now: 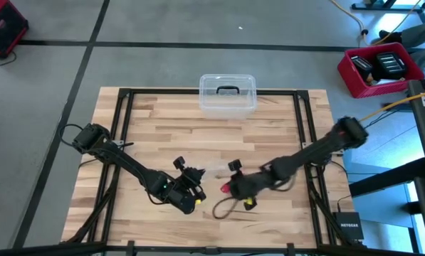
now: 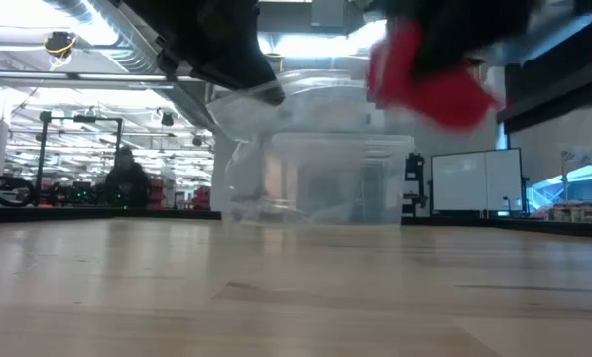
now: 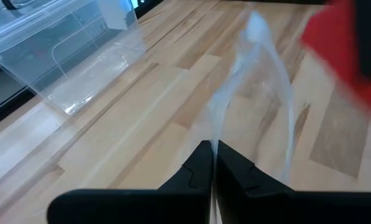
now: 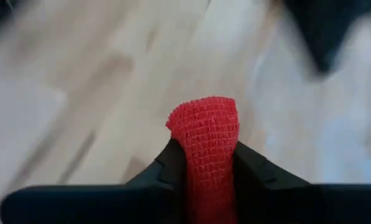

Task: Roll bandage
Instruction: Put the red bandage into the transparent zip bag

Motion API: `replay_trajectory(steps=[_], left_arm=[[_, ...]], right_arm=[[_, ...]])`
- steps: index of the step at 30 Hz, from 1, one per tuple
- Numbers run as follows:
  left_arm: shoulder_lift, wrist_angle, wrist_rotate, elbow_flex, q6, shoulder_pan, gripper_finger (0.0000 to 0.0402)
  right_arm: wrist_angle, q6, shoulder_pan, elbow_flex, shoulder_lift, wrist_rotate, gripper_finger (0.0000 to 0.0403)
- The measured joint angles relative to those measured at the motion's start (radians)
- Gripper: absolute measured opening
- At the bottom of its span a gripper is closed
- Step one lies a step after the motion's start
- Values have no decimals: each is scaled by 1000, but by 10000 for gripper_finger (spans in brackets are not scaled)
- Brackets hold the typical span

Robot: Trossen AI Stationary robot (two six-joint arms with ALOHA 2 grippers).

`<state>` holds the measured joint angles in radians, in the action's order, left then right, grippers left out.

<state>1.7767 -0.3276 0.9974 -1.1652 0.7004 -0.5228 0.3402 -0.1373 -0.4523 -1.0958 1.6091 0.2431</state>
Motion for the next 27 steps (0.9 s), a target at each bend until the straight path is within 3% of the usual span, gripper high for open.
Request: replay_trajectory(steps=[7, 15, 27], left_arm=[[0, 19, -18, 0, -38, -1, 1], [0, 102, -77, 0, -132, -8, 1], [0, 209, -90, 0, -205, -33, 1]], right_arm=[[-198, -66, -26, -2, -167, 21, 97], [-496, -271, -17, -2, -108, -61, 89], [-640, -400, -12, 0, -46, -47, 92]])
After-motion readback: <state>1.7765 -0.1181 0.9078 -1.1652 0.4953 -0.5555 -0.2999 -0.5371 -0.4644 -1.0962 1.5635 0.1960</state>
